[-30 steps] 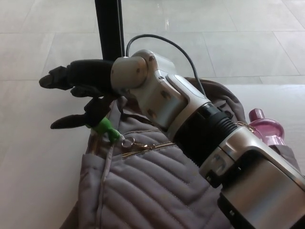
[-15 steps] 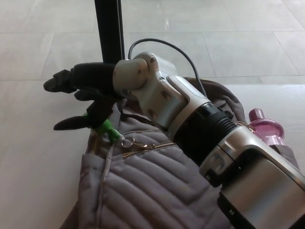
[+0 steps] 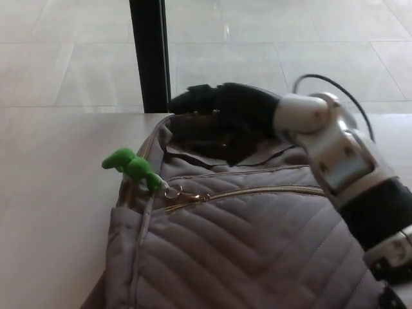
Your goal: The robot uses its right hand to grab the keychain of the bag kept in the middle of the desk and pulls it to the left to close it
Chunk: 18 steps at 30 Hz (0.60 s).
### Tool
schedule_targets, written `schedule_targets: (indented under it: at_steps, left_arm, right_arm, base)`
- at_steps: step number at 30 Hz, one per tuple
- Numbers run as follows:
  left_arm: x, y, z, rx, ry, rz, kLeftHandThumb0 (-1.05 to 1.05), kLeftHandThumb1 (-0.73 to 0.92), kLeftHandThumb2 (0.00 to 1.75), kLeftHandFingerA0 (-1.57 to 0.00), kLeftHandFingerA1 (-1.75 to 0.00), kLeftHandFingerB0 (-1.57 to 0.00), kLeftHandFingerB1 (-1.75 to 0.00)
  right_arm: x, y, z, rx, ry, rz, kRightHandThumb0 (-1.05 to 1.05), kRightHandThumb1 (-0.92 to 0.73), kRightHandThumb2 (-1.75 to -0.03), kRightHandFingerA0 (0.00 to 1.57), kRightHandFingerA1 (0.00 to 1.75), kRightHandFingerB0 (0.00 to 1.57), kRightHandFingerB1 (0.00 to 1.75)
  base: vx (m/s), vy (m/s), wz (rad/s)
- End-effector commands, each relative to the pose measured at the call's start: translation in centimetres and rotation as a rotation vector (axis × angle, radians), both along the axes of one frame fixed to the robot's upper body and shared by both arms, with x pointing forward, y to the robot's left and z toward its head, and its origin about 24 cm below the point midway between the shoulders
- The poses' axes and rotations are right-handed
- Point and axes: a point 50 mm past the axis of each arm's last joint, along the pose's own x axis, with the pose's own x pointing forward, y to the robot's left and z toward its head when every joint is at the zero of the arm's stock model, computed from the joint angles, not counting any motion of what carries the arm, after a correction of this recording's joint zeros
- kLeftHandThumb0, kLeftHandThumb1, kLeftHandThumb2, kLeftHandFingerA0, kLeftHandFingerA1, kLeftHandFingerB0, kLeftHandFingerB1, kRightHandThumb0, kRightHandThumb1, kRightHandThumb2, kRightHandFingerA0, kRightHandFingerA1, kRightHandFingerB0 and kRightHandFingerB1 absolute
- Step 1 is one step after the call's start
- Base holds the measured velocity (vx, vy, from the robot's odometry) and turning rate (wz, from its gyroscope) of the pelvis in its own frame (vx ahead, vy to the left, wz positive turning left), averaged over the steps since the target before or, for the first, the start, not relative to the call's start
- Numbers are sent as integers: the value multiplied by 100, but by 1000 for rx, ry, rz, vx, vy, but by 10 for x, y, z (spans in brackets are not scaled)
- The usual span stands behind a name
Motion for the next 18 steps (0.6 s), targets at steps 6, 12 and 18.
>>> schedule_targets:
  at_steps: [6,12,18]
  left_arm:
    - [37,-33,63,-245,-436,-269,-86,67,113,-81,-92,-74,-91]
    - [27,-34,58,-252,-388,-286,-81,66,114,-83,-92,-66,-91]
    - [13,-26,52,-273,-327,-255,-84,82,65,-70,-103,-57,-101]
  right_arm:
    - [-58,-156,78,-57,-379,-209,-81,-71,-63,25,39,14,26]
    - [-80,-227,110,-50,-458,-417,-71,-73,-64,23,40,12,23]
    - [-118,-298,146,-21,-533,-666,-72,-56,-92,17,52,5,39]
  base:
    - [0,0,0]
    - [0,0,0]
    - [0,0,0]
